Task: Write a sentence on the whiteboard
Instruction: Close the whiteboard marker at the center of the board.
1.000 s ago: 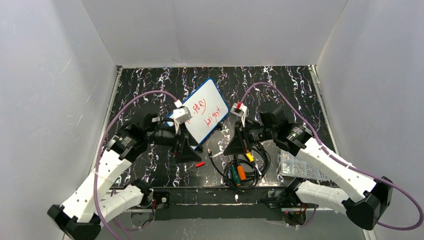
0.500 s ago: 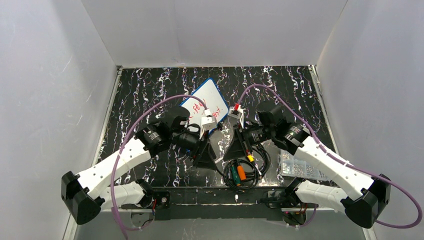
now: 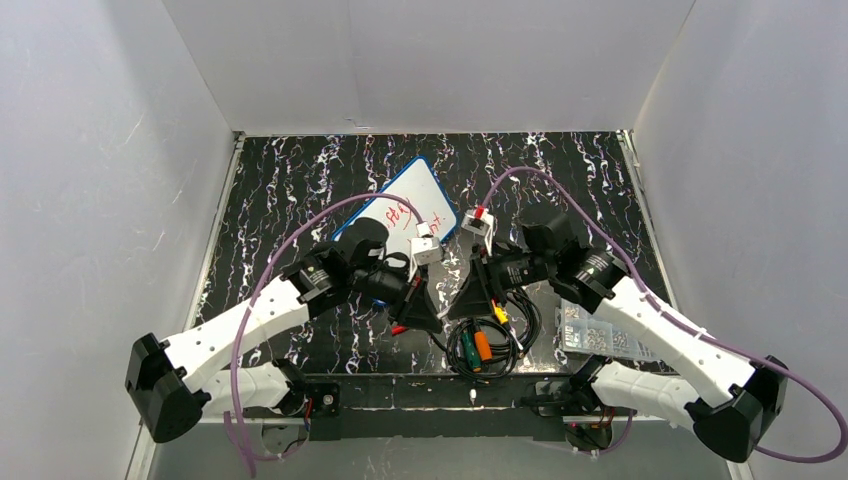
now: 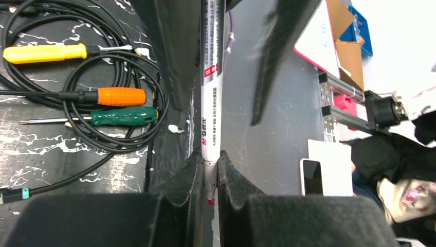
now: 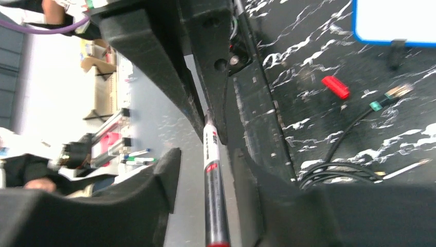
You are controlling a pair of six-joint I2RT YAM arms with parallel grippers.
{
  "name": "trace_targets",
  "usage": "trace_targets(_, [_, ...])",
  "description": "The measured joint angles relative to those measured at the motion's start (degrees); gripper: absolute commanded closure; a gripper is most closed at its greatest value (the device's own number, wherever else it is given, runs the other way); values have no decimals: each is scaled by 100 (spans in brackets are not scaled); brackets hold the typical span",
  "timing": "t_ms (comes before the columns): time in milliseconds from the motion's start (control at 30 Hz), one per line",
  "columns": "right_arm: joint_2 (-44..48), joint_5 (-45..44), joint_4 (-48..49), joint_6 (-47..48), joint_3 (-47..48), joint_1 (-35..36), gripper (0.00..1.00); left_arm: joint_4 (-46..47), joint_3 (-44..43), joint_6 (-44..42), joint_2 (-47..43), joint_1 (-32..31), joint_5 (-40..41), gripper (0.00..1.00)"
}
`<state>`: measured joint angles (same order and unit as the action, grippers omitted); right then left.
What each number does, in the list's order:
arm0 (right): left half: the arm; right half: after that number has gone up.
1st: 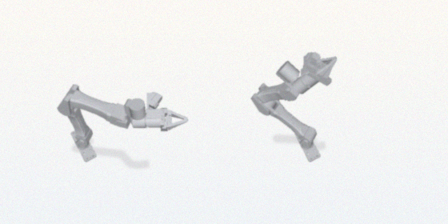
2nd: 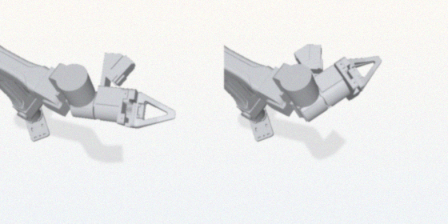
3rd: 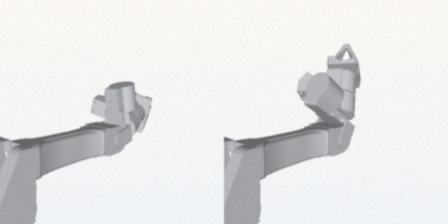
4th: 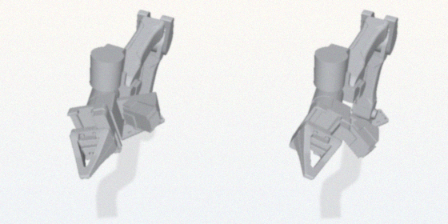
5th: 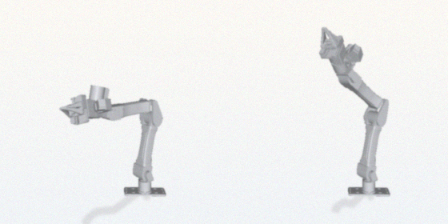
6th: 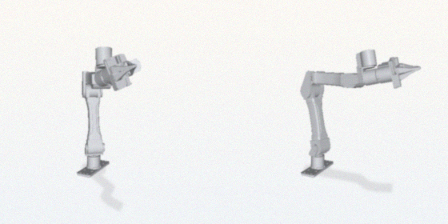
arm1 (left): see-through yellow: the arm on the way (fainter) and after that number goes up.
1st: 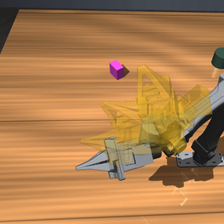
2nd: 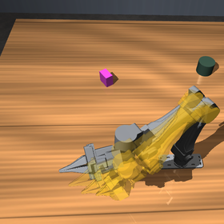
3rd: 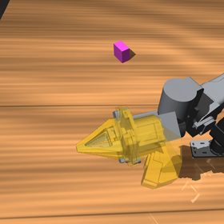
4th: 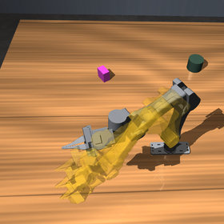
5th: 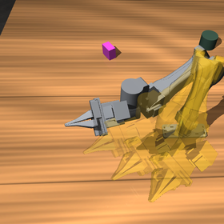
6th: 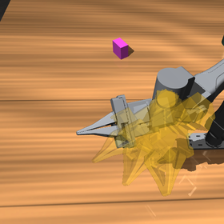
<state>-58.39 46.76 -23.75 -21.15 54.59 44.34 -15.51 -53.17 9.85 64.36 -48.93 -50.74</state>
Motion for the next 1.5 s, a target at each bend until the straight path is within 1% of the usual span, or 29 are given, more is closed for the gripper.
trace_targets(67, [142,-184,114,-105,-15,0,28,247,214,111,-164,0,120,100])
trace_targets(133, [341,-380,293,-229,-46,-2,21,509,452,251,-343,0,236,100])
trace_targets(233, [669,-708,577,-457,-175,-44,15,848,691,426,-505,0,385,100])
trace_targets(300, [901,-955,798,-695,-345,-96,14,1075,831,544,-590,0,487,100])
trace_targets(333, [994,-1062,898,-793,-435,-118,16,1167,883,579,-621,0,540,100])
trace_targets(433, [1329,-1534,1276,-1235,-841,-162,25,1458,1036,704,-728,0,706,100])
trace_targets(600, [1727,-1987,2133,-2017,-1635,-168,45,1707,1060,820,-754,0,887,100])
trace_targets(633, [1790,-2044,2400,-2221,-1825,-168,47,1731,1060,826,-754,0,911,100])
trace_targets(733, [1884,-2166,3032,-2702,-2240,-168,50,1784,1075,844,-754,0,984,100])
trace_targets(900, [1867,-2249,3849,-3206,-2603,-168,57,1832,1134,881,-752,0,1047,100])
trace_targets(967, [1821,-2258,4028,-3322,-2634,-168,67,1845,1141,885,-752,0,1056,100])
trace_targets(1033, [1788,-2269,4210,-3399,-2634,-168,84,1851,1141,887,-750,0,1073,100])
trace_targets(1067, [1788,-2273,4273,-3416,-2634,-168,88,1851,1141,890,-748,0,1088,100])
trace_targets(1100, [1790,-2312,4299,-3386,-2636,-168,97,1875,1141,925,-743,0,1084,100])
trace_targets(1133, [1790,-2330,4297,-3373,-2643,-168,99,1897,1141,944,-750,0,1099,100])
trace_targets(1167, [1788,-2369,4297,-3351,-2645,-170,99,1919,1141,973,-745,2,1113,93])
trace_targets(1233, [1810,-2476,4282,-3265,-2656,-168,99,1937,1141,1005,-730,4,1154,57])
trace_targets(1267, [1836,-2527,4242,-3235,-2660,-166,99,1934,1145,975,-730,4,1180,46])
trace_targets(1300, [1882,-2612,4177,-3226,-2664,-162,99,1910,1147,929,-730,4,1246,42])
trace_targets(1333, [1934,-2702,4109,-3185,-2664,-164,99,1849,1180,887,-730,4,1366,42])
trace_targets(1500, [2293,-3324,3480,-2645,-2651,-164,99,1397,1687,730,-730,-15,2197,43])
